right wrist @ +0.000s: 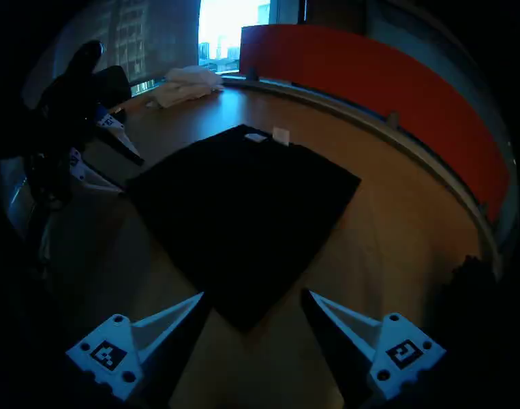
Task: Fold towel
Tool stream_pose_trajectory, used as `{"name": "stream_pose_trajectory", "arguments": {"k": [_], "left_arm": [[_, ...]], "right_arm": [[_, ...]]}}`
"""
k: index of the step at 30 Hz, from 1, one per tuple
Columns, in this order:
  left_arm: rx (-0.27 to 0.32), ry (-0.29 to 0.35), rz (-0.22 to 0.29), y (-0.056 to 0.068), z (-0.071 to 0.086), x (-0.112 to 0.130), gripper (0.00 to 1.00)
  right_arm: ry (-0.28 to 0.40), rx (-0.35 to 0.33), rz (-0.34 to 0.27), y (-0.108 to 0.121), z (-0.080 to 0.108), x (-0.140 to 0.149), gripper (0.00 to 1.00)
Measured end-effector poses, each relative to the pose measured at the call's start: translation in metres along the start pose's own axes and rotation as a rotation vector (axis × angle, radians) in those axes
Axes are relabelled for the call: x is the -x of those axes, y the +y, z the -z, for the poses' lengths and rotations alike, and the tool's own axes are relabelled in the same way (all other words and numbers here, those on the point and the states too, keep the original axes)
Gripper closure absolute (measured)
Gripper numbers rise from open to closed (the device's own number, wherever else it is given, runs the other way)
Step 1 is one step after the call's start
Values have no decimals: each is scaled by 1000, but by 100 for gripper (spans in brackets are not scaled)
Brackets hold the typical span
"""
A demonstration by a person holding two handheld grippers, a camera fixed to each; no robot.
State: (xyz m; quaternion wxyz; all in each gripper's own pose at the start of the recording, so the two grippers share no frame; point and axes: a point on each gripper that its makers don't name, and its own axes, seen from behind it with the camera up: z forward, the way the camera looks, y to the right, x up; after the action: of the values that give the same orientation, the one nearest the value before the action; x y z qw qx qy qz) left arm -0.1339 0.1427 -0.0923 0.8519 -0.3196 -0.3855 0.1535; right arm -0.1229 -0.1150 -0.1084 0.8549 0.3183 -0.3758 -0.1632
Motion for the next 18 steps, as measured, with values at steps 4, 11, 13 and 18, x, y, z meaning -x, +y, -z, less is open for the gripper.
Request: {"name": "stream_pose_trajectory", "arguments": {"k": [4, 11, 13, 18], "left_arm": [[-1, -13, -7, 0, -2, 3, 6], [4, -29, -6, 1, -4, 6, 7], [8, -33, -5, 2, -4, 6, 9], [20, -41, -7, 6, -5, 6, 19]], "right_arm": [[-13, -14, 2, -2, -1, 4, 5], [-38, -41, -2, -6, -4, 13, 14], [-43, -47, -2, -6, -3, 15, 17], [-53, -56, -1, -7, -3, 19, 27]]}}
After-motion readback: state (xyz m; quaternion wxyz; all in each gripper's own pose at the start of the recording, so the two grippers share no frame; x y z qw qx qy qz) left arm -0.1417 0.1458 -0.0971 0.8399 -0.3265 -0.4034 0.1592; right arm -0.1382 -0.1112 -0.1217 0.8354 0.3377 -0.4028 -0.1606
